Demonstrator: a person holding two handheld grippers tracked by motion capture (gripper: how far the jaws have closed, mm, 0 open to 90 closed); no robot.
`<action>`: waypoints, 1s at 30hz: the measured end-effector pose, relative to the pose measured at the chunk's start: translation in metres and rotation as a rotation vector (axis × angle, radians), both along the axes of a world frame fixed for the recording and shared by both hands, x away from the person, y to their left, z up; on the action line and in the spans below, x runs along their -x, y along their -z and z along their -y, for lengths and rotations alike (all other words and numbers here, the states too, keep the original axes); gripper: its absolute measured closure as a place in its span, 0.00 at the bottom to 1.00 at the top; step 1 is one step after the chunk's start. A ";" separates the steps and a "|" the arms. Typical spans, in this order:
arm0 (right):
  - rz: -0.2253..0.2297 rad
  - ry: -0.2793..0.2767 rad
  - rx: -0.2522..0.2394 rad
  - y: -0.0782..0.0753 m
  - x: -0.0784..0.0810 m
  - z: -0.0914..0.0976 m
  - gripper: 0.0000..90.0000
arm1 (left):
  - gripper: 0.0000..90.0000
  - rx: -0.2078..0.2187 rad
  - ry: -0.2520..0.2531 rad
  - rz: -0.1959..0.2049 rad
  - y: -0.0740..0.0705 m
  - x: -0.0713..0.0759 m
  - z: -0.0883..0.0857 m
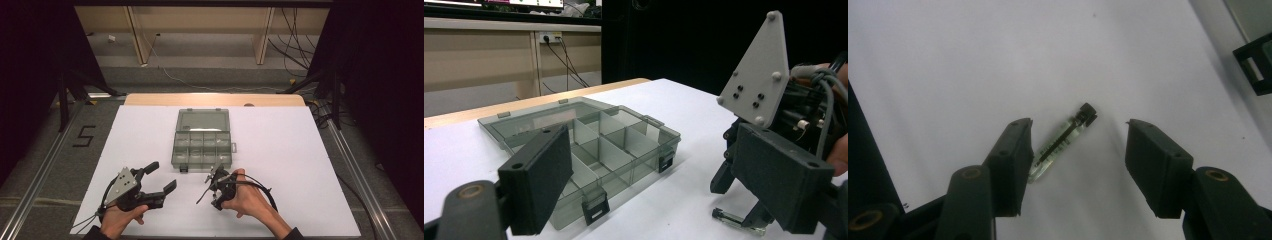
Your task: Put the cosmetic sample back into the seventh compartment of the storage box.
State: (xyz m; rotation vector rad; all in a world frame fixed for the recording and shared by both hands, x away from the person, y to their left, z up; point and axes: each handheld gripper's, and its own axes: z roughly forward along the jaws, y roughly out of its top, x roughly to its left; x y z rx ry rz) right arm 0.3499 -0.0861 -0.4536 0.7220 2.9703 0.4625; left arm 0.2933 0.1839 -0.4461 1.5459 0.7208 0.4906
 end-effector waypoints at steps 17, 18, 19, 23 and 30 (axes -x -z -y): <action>-0.009 -0.030 0.042 0.005 0.002 -0.002 0.80 | 0.17 -0.004 0.001 -0.002 0.000 0.000 0.001; -0.010 -0.034 0.043 0.005 0.002 -0.002 0.82 | 0.17 -0.004 0.001 -0.002 0.000 0.000 0.000; -0.013 -0.035 0.044 0.005 0.002 -0.002 0.84 | 0.17 -0.003 0.001 -0.003 0.000 0.000 0.000; -0.014 -0.048 0.040 0.005 0.002 -0.002 0.90 | 0.17 -0.004 0.001 -0.002 0.000 0.000 0.001; 0.016 -0.059 0.014 -0.004 0.003 0.000 0.90 | 0.17 -0.001 0.001 -0.004 0.000 0.000 0.001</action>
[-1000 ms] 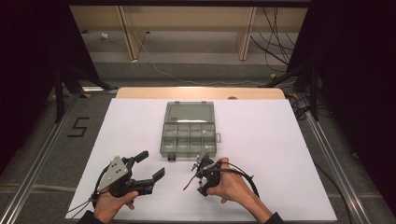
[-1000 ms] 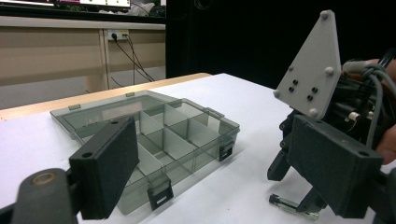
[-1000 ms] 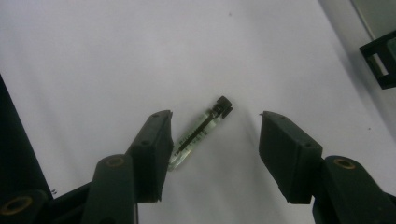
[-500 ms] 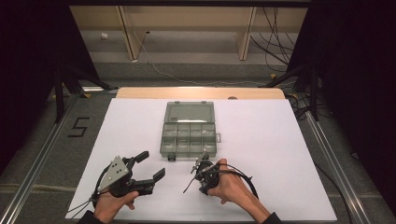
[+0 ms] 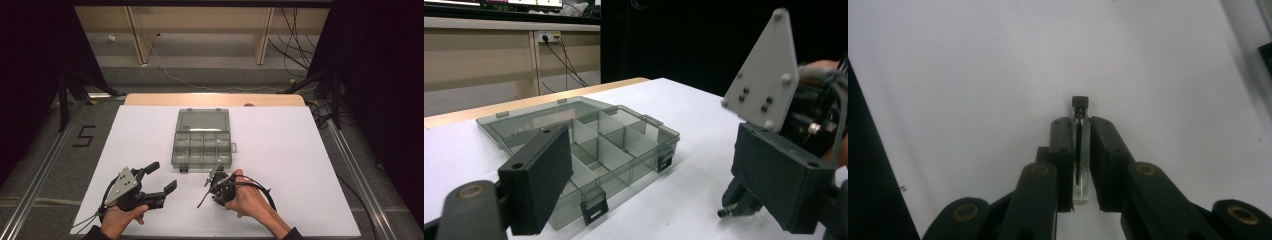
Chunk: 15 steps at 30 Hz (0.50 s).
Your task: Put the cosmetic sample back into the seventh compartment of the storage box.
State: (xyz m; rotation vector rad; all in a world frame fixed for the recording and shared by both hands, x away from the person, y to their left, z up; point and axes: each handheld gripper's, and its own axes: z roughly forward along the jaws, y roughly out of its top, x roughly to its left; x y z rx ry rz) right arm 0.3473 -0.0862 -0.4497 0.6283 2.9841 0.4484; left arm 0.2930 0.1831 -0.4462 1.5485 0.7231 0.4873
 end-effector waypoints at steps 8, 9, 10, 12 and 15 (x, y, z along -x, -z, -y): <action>0.109 0.048 -0.133 -0.021 -0.012 0.010 0.90 | 0.17 -0.001 -0.001 0.001 0.000 0.000 0.000; 0.121 0.058 -0.147 -0.024 -0.013 0.011 0.90 | 0.17 -0.003 -0.001 0.004 0.000 -0.001 0.000; 0.137 0.060 -0.164 -0.026 -0.015 0.012 0.90 | 0.17 -0.002 -0.002 0.005 0.000 -0.001 0.000; 0.161 0.071 -0.195 -0.032 -0.018 0.012 0.90 | 0.17 0.006 0.004 0.012 0.000 -0.001 0.000; 0.199 0.093 -0.225 -0.041 -0.022 0.009 0.90 | 0.17 0.000 -0.001 0.005 0.000 0.000 0.000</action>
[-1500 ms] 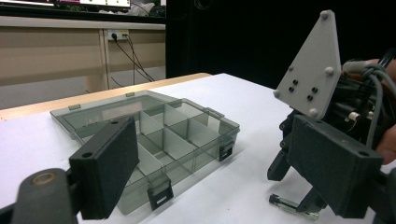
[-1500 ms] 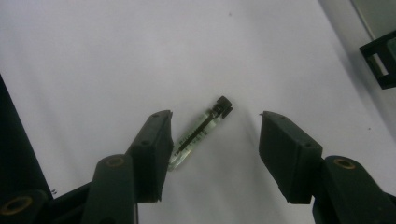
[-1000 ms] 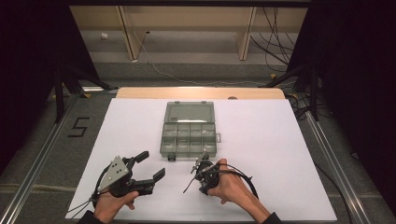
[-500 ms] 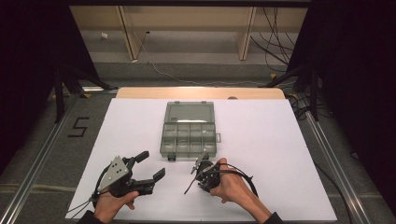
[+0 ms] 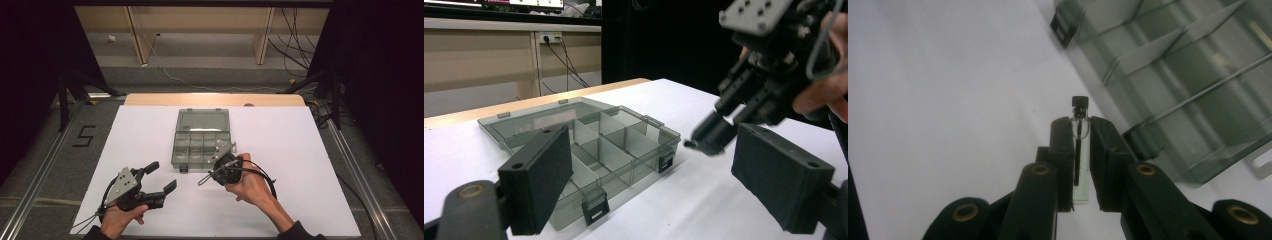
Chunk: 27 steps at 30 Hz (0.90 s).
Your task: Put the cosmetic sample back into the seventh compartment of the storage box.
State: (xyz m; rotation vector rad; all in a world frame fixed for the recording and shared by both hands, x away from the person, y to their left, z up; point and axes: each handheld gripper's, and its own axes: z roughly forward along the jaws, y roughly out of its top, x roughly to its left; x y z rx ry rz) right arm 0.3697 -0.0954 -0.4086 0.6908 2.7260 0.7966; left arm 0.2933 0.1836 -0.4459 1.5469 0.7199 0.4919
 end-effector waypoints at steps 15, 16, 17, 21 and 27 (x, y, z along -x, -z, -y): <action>0.043 0.055 -0.052 -0.009 -0.018 -0.001 0.90 | 0.17 0.000 0.002 -0.002 0.000 -0.001 0.000; 0.038 0.053 -0.057 -0.009 -0.020 -0.001 0.90 | 0.17 0.000 0.002 -0.001 0.000 -0.001 0.000; 0.037 0.060 -0.056 -0.010 -0.021 -0.001 0.90 | 0.17 0.000 0.002 -0.002 0.000 -0.001 0.000; 0.038 0.077 -0.073 -0.014 -0.029 -0.004 0.90 | 0.17 -0.002 0.002 0.000 0.000 -0.001 0.000; 0.029 0.093 -0.089 -0.016 -0.037 -0.008 0.90 | 0.17 -0.002 0.001 0.001 0.000 -0.001 0.000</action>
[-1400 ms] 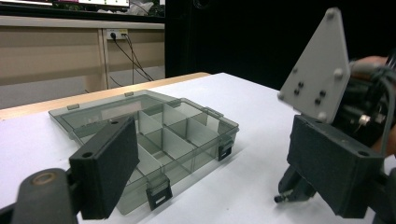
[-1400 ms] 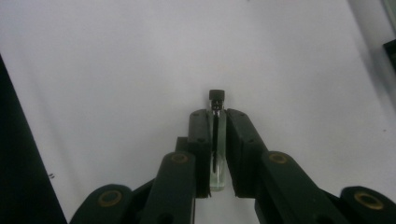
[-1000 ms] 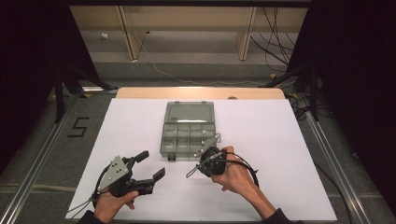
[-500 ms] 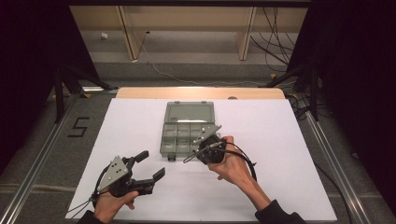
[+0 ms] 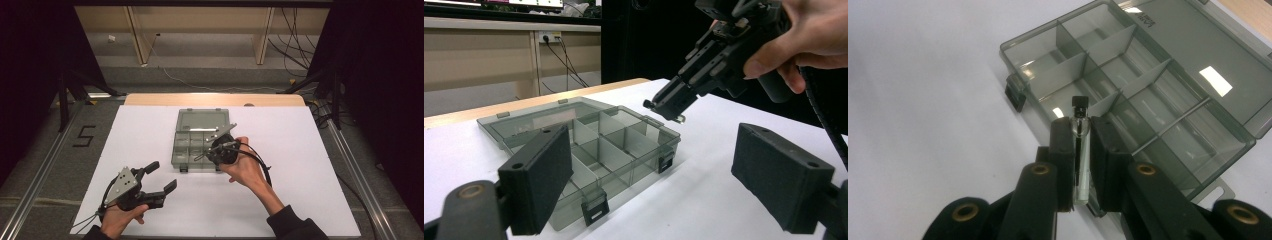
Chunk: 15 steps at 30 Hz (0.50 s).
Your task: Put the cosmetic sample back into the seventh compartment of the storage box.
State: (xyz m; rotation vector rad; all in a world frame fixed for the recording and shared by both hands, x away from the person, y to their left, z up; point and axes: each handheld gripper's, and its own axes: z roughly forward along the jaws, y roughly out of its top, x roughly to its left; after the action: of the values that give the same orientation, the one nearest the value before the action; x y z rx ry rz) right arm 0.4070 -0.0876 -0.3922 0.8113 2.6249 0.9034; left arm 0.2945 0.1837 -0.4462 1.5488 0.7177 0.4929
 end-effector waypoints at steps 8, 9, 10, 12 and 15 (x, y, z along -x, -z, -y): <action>-0.023 0.023 0.006 0.003 -0.013 -0.006 0.90 | 0.17 -0.001 -0.003 -0.002 0.000 0.000 0.000; -0.023 0.027 0.008 0.003 -0.014 -0.006 0.90 | 0.17 0.004 0.001 0.000 0.000 0.000 0.000; -0.021 0.030 0.003 0.005 -0.016 -0.007 0.90 | 0.17 0.001 0.000 0.000 0.000 0.000 0.000; -0.023 0.045 -0.005 0.006 -0.020 -0.008 0.90 | 0.17 0.002 0.000 0.000 0.000 0.000 0.000; -0.031 0.054 -0.002 0.006 -0.023 -0.009 0.90 | 0.17 0.007 0.003 0.002 0.000 0.000 0.000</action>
State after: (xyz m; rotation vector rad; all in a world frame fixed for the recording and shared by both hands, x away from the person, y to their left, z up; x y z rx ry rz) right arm 0.4301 -0.0786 -0.3982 0.8995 2.6155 0.8859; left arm 0.2947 0.1839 -0.4461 1.5424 0.7152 0.4890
